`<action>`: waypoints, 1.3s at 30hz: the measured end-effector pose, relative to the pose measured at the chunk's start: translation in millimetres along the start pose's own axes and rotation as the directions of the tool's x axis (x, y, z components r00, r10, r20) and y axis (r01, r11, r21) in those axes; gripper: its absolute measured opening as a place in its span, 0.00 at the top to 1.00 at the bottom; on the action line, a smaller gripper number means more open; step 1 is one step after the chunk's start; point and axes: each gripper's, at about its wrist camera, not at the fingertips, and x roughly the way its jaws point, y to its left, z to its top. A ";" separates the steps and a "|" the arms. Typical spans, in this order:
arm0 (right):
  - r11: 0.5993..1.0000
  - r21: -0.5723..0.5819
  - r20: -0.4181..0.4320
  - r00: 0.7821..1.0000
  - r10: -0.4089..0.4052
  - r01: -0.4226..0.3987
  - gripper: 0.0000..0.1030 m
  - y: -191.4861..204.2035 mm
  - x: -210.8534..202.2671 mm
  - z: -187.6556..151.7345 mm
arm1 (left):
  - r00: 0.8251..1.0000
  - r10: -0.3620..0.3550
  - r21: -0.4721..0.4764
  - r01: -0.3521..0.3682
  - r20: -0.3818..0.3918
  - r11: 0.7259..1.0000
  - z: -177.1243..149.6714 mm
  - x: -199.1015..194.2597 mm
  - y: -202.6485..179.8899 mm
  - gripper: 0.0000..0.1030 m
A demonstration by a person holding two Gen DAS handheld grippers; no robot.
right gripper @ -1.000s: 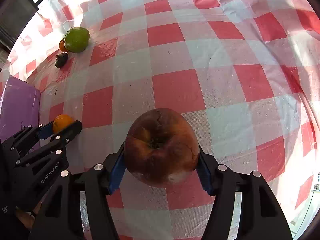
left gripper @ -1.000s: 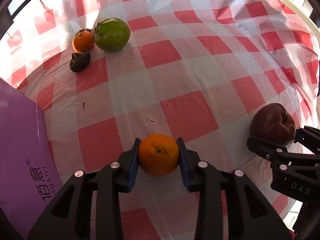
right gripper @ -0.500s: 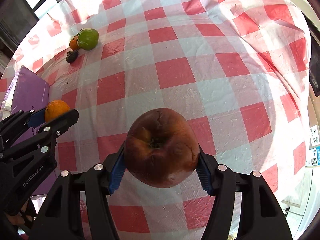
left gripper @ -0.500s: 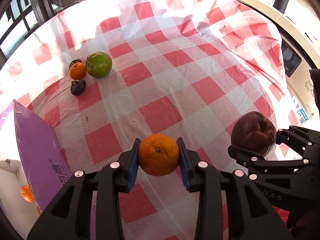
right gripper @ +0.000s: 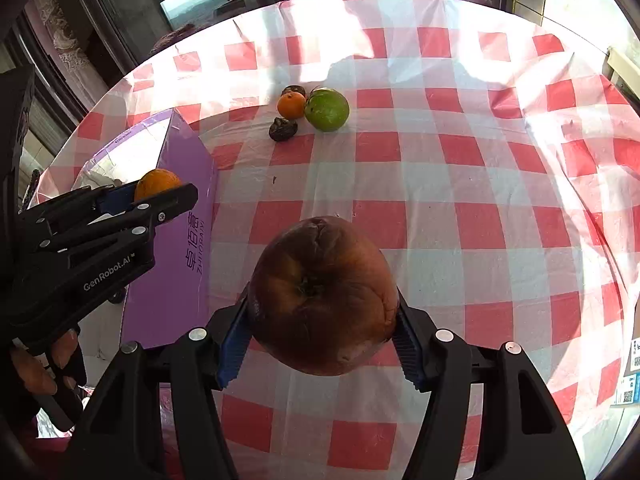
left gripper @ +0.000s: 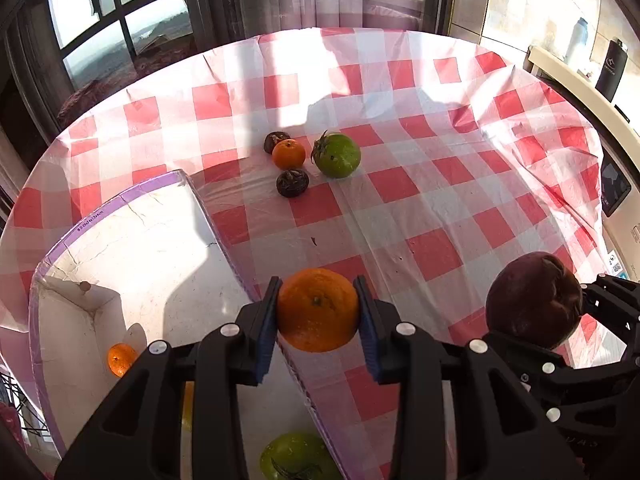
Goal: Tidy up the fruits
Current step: 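Carry the apple and orange toward the white box with both tools, then open the right tool to drop the apple while the left tool releases the orange into the box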
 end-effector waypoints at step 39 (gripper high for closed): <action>0.673 -0.597 -0.532 0.843 0.075 -0.437 0.40 266.8 99.2 -28.1 | 0.964 0.033 0.102 -0.006 -0.265 0.995 -49.3 89.4 158.6 0.65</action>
